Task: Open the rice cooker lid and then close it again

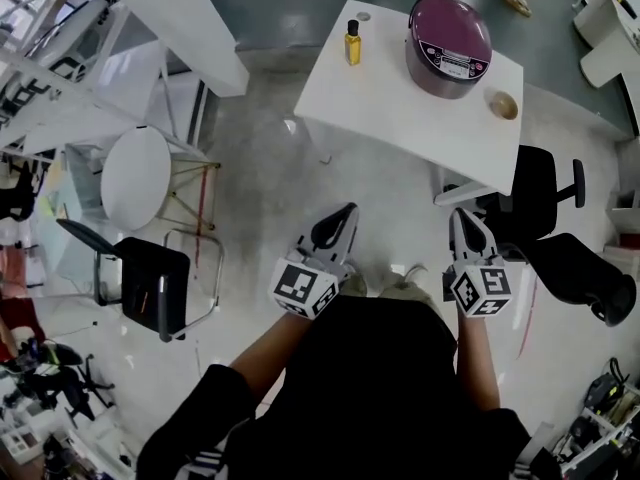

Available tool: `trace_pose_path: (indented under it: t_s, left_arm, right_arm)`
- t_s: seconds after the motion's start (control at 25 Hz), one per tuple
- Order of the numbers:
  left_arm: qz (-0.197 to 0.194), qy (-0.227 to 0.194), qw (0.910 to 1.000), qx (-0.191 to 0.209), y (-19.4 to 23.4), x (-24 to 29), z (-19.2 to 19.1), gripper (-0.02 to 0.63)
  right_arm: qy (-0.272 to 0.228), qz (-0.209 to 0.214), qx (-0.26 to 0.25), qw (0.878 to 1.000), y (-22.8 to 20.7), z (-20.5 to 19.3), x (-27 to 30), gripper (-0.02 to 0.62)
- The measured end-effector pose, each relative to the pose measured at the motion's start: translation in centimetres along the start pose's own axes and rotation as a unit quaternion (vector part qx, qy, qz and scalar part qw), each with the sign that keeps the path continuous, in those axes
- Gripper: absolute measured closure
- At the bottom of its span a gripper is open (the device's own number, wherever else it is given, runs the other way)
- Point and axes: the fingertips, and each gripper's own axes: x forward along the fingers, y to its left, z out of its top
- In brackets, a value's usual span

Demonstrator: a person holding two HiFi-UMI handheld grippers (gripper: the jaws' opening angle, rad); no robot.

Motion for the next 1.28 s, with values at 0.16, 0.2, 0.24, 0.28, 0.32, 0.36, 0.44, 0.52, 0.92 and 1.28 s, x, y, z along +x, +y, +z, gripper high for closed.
trace_pose_path:
  t_s: [0.16,0.2,0.24,0.28,0.32,0.36,0.44,0.52,0.92,1.28]
  left_arm:
    - [0.0,-0.006,0.9999,0.013,-1.5,0.3,0.0,0.604]
    - [-0.001,-0.009,0.9998,0.015,-2.1,0.6,-0.1,0.604]
    - [-0.002,-0.012,0.9998,0.018,-2.8,0.9,-0.1,0.604]
    - [-0.003,-0.016,0.9997,0.02,-3.5,1.2,-0.1,0.604]
    - [-0.004,-0.02,0.9995,0.023,-4.2,1.6,-0.1,0.604]
    - [-0.005,-0.023,0.9994,0.026,-5.1,2.1,0.0,0.604]
    - [-0.009,-0.028,0.9988,0.039,-7.2,3.1,0.3,0.604]
    - [-0.009,-0.032,0.9981,0.053,-9.1,3.7,0.7,0.604]
    - [0.019,-0.042,0.9939,0.1,-15.2,5.6,1.2,0.604]
    - [0.032,-0.04,0.9931,0.105,-18.3,6.5,0.6,0.604]
  right_arm:
    - [-0.024,-0.005,-0.021,0.999,-0.4,1.3,-2.2,0.597]
    - [-0.03,-0.01,-0.022,0.999,-1.0,1.5,-2.9,0.597]
    - [-0.037,-0.017,-0.02,0.999,-1.7,1.8,-3.7,0.597]
    - [-0.042,-0.025,-0.018,0.999,-2.5,2.0,-4.5,0.597]
    - [-0.046,-0.031,-0.017,0.998,-3.4,2.2,-5.4,0.597]
    - [-0.048,-0.037,-0.016,0.998,-4.3,2.4,-6.3,0.597]
    - [-0.051,-0.045,-0.017,0.998,-6.0,2.6,-8.2,0.597]
    - [-0.053,-0.05,-0.018,0.997,-7.5,2.7,-9.9,0.597]
    - [-0.074,-0.077,-0.024,0.994,-13.5,2.6,-15.9,0.597]
    - [-0.08,-0.071,-0.024,0.994,-16.3,2.0,-18.5,0.597]
